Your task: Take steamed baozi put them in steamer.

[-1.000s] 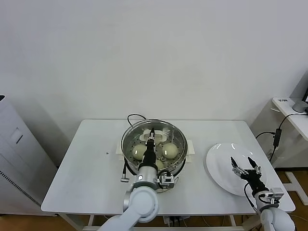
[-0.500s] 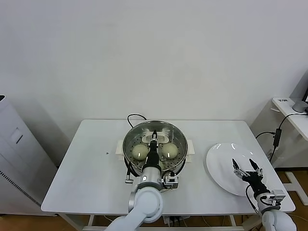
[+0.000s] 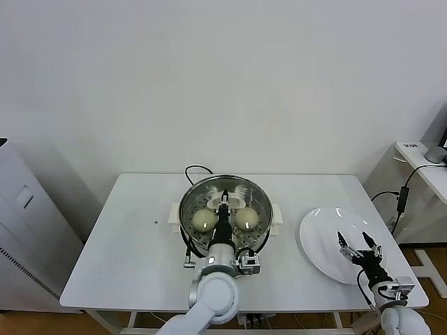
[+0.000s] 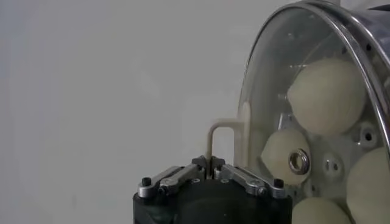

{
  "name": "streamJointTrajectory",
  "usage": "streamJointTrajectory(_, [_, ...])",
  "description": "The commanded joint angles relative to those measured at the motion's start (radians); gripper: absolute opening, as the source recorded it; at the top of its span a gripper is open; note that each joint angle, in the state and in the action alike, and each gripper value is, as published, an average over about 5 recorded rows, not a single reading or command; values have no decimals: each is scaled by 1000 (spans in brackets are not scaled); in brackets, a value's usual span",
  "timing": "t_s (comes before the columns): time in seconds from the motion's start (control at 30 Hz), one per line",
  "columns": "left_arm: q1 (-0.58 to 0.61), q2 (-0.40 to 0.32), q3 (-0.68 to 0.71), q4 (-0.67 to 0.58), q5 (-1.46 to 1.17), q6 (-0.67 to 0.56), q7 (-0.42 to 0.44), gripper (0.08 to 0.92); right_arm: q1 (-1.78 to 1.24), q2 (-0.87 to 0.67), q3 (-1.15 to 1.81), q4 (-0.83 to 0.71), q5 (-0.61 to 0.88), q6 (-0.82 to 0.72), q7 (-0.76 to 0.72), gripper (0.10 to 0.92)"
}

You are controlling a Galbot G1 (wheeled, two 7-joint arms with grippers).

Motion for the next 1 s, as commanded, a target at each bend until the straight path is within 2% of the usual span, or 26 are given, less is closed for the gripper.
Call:
streamJointTrajectory(0.03, [12, 4, -4, -7, -9, 49, -16, 264, -1, 1, 2, 0, 0, 2, -2, 823])
streamJointTrajectory(0.13, [29, 17, -13, -50, -31, 49, -18, 351, -3, 2, 3, -1, 0, 3, -4, 823])
streamJointTrajectory(0.27, [83, 63, -35, -218, -155, 41, 11, 463, -4, 3, 3, -4, 0, 5, -7, 823])
streamJointTrajectory(0.43, [141, 128, -128, -439, -629, -63, 105, 611, -2, -4, 4, -9, 2, 7, -10, 823])
streamJointTrajectory(0.53, [117, 151, -207, -497, -1008, -149, 144, 697, 1, -7, 3, -7, 3, 5, -9, 823])
streamJointTrajectory(0.67, [44, 154, -336, -503, -1473, -209, 78, 793, -1, -8, -1, 5, 7, 1, -11, 823])
streamJointTrajectory(0.8, [18, 147, -518, -501, -1910, -243, -70, 820, -11, -5, -10, 30, 31, -17, -13, 823])
streamJointTrajectory(0.9, [54, 141, -676, -483, -2057, -239, -166, 822, -22, -6, -24, 64, 45, -31, -5, 823])
streamJointTrajectory(1.0, [114, 147, -815, -434, -2094, -240, -219, 823, -26, -12, -30, 93, 41, -36, 11, 823])
